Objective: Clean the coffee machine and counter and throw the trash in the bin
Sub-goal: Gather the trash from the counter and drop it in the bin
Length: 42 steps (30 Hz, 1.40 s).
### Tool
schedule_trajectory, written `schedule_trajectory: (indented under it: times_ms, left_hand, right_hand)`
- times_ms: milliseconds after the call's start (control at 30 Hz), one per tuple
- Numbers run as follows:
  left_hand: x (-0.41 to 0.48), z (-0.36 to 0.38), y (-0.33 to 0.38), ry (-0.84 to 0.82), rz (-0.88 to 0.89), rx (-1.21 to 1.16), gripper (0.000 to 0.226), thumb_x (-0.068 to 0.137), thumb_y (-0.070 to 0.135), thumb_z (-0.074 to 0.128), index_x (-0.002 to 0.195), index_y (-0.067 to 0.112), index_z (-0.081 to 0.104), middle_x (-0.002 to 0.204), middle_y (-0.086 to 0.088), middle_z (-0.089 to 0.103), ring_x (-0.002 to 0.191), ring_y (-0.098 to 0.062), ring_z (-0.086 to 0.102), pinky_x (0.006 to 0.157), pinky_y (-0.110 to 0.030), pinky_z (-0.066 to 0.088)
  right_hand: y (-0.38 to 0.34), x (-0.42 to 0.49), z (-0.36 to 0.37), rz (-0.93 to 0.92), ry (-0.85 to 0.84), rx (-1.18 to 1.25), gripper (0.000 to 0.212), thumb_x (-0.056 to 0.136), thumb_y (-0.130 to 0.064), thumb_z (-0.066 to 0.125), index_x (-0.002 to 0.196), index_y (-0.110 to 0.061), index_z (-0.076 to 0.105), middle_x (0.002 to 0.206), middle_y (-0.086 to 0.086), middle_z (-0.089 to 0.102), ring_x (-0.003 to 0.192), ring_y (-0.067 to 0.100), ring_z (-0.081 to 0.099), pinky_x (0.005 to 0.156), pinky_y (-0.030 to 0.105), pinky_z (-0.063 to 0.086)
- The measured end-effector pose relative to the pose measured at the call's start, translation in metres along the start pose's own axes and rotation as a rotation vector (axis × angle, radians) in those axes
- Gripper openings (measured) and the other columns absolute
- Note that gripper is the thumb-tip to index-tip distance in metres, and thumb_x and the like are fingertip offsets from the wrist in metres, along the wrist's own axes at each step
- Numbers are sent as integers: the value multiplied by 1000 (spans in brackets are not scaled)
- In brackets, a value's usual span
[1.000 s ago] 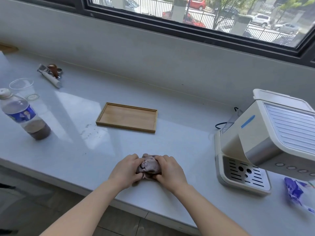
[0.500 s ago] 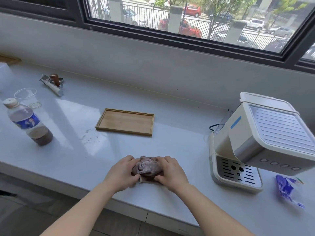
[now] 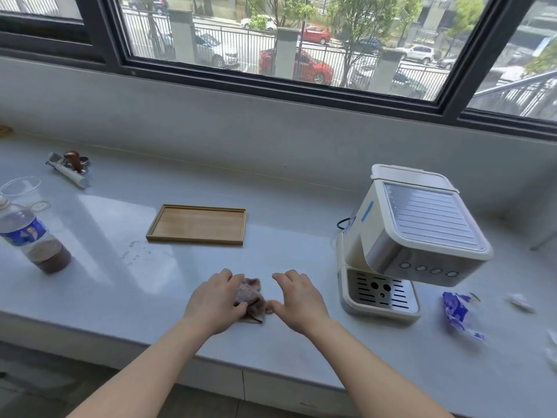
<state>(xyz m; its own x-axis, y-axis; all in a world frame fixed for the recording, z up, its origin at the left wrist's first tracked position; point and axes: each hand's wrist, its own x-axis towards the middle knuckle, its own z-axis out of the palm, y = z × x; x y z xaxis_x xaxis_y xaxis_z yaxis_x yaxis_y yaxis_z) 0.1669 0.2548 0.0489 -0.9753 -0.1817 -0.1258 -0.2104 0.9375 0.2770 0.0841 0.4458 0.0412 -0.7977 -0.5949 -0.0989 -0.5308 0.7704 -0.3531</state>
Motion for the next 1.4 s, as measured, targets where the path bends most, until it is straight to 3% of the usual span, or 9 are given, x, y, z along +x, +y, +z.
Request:
schedule_trajectory:
  times_ms: [200, 600, 900, 1067, 1200, 1400]
  left_hand:
    - [1, -4, 40, 15, 52, 33, 49, 88, 46, 48, 134, 27, 46, 121, 4, 50, 110, -20, 52, 83, -34, 45]
    - [-5, 14, 170, 56, 243, 36, 55, 94, 47, 47, 144, 26, 37, 133, 4, 47, 117, -20, 49, 91, -36, 45]
    - [-31, 48, 284, 27, 321, 1, 49, 92, 46, 46, 136, 26, 43, 125, 5, 49, 114, -20, 49, 87, -37, 48]
    - [-34, 70, 344, -16, 388, -36, 52, 91, 43, 48, 140, 28, 42, 121, 3, 50, 114, -21, 52, 85, -38, 49]
    - [-20, 88, 382, -60, 427, -78, 54, 92, 41, 50, 144, 28, 41, 134, 4, 51, 125, -19, 48, 94, -35, 46]
    - [16, 114, 424, -74, 499, -125, 45, 90, 37, 54, 134, 27, 51, 118, 1, 56, 108, -21, 55, 82, -35, 48]
  right_hand:
    - [22, -28, -16, 39, 52, 2, 56, 92, -45, 55, 141, -25, 40, 135, 0, 48, 121, 26, 42, 95, 38, 44]
    - [109, -115, -66, 167, 152, -8, 55, 93, -48, 55, 142, -26, 42, 136, -1, 49, 124, 25, 43, 98, 38, 45]
    - [201, -204, -98, 265, 206, -1, 48, 92, -45, 55, 135, -24, 49, 133, 1, 53, 123, 25, 44, 95, 39, 45]
    - [256, -245, -110, 379, 228, 45, 47, 93, -43, 56, 137, -27, 49, 134, -4, 53, 127, 21, 44, 95, 36, 44]
    - [296, -270, -116, 508, 251, 38, 44, 94, -41, 56, 136, -28, 50, 132, -4, 54, 122, 20, 48, 89, 35, 48]
    - [354, -298, -119, 754, 272, 90, 42, 95, -37, 58, 134, -23, 53, 130, -1, 58, 117, 20, 56, 90, 38, 51]
